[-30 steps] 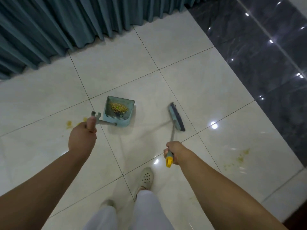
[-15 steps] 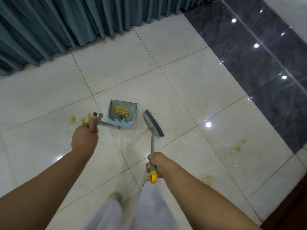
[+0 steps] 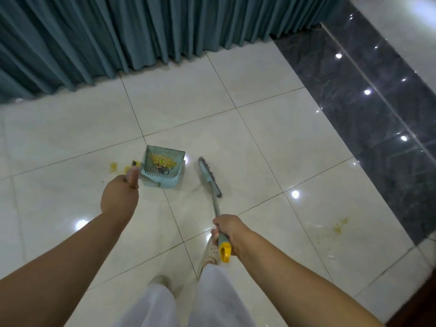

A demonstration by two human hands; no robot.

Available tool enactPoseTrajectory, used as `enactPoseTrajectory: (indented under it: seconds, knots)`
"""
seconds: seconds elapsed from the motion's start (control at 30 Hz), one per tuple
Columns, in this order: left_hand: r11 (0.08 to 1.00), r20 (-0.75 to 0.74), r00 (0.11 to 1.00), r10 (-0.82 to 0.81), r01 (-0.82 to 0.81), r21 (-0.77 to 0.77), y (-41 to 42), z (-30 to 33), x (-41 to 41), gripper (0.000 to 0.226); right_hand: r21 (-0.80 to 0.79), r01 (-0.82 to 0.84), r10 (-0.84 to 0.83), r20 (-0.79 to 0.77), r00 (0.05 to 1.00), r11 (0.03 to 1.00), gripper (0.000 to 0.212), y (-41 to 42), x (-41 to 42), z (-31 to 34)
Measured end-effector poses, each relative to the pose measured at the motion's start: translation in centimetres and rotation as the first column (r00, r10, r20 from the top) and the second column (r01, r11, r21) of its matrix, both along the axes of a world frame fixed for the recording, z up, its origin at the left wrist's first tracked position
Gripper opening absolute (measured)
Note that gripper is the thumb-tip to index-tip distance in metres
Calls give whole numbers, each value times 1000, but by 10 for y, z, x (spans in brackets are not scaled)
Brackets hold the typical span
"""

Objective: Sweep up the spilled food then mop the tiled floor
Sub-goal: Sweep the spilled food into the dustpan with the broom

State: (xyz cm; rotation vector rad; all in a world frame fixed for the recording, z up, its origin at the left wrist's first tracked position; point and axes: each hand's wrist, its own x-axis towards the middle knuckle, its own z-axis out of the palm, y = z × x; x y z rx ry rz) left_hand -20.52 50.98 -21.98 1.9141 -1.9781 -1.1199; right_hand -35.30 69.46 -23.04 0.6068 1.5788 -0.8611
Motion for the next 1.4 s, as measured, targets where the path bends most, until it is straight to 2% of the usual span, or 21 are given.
enactPoseTrajectory:
  seconds: [0.13, 0.33, 0.47, 0.6, 0.7, 0.8, 0.93, 1.03, 1.2, 1.4]
  knots:
    - [998, 22, 998, 61, -60, -21, -8, -4, -12, 67, -4, -74, 73, -118, 990, 997, 7, -20, -70, -9]
    - [992, 99, 990, 95, -87, -90, -13, -13, -34, 63, -3, -191, 187, -209, 960, 982, 10, -66, -178, -29]
    - [985, 146, 978, 151, -136, -107, -9, -18, -44, 66, -17, -262, 253, -199, 947, 965, 8, -96, -224, -37]
    - [974, 164, 962, 220, -208, -85, -4, -21, -41, 66, -16, -336, 328, -173, 929, 942, 23, -119, -246, -44]
    - [973, 181, 957, 228, -218, -74, 1, -20, -37, 62, -6, -409, 403, -151, 903, 913, 21, -130, -244, -48]
    - [972, 194, 953, 232, -220, -82, 6, -20, -31, 61, 11, -540, 536, -134, 833, 842, 12, -137, -228, -45]
    - [975, 217, 951, 219, -206, -78, 12, -24, -19, 62, 110, -730, 738, -83, 669, 675, 26, -135, -201, -43]
    - [979, 234, 951, 201, -188, -79, 16, -26, -3, 63, 154, -795, 808, -58, 586, 587, 36, -121, -172, -42]
    - [994, 275, 957, 96, -80, -70, 16, -27, 36, 61, 137, -817, 828, -52, 558, 560, 38, -78, -127, -39]
    - [998, 261, 965, -24, 39, -51, 24, -24, 104, 61, 206, -744, 763, -25, 646, 636, 35, -24, -68, -31]
